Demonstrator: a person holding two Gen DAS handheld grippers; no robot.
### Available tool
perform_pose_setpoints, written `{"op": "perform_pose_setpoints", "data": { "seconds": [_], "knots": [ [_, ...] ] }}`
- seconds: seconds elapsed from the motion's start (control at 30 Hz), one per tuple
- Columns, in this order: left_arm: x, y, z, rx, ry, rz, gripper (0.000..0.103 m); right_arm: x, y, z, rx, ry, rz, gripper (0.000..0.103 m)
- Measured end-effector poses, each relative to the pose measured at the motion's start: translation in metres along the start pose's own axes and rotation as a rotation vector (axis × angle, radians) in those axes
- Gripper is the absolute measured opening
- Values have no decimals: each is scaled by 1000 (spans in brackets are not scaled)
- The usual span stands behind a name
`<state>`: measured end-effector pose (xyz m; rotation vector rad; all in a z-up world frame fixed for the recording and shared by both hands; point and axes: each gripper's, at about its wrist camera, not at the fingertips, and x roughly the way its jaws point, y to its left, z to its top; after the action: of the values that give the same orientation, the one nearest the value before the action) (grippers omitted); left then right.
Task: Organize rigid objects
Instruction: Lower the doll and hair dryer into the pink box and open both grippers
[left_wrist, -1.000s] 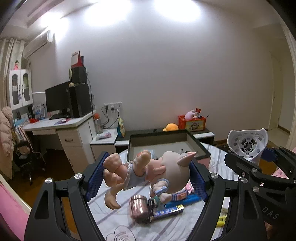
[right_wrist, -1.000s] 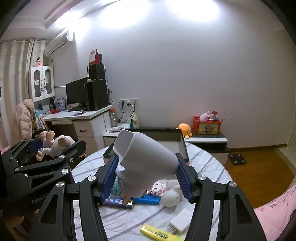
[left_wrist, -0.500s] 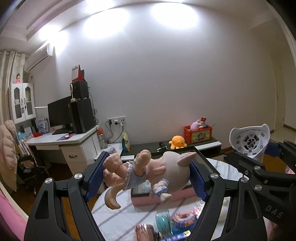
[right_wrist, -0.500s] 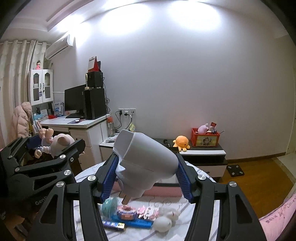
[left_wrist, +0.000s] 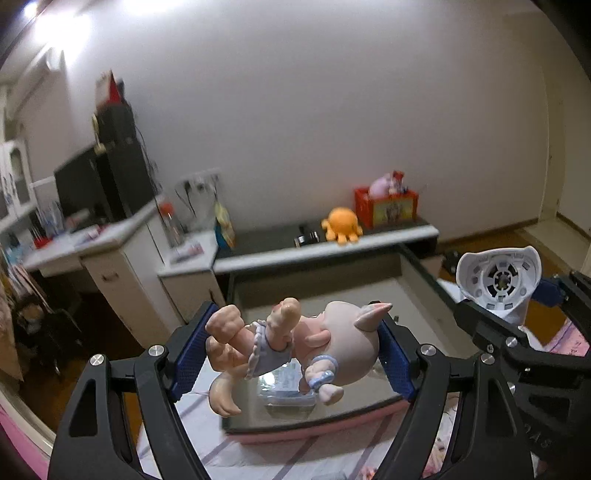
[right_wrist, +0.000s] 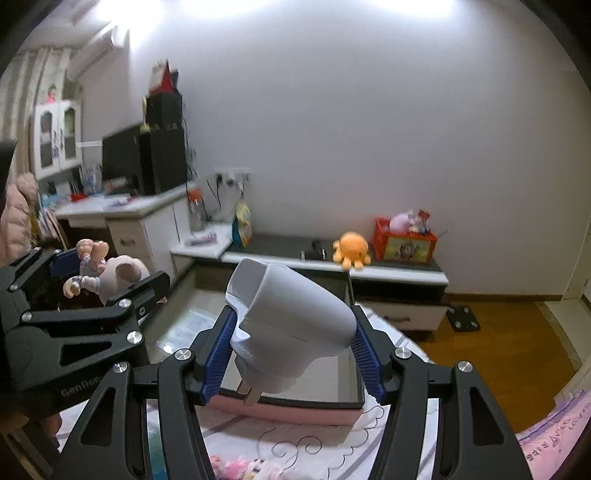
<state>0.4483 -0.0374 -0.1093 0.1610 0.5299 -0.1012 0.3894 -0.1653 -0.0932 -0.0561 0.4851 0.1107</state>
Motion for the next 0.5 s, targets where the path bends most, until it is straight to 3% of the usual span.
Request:
{"op": "perform_pose_setpoints", "data": {
  "seconds": [0.2,0.5],
  "knots": [
    [62,-14,-15,24,154,-36,82,55,-10,-15,-3,134,-23,61],
    [99,-26,-30,68,262,-45,82,90,-21,-34,-16,244,-41,62]
  ]
}}
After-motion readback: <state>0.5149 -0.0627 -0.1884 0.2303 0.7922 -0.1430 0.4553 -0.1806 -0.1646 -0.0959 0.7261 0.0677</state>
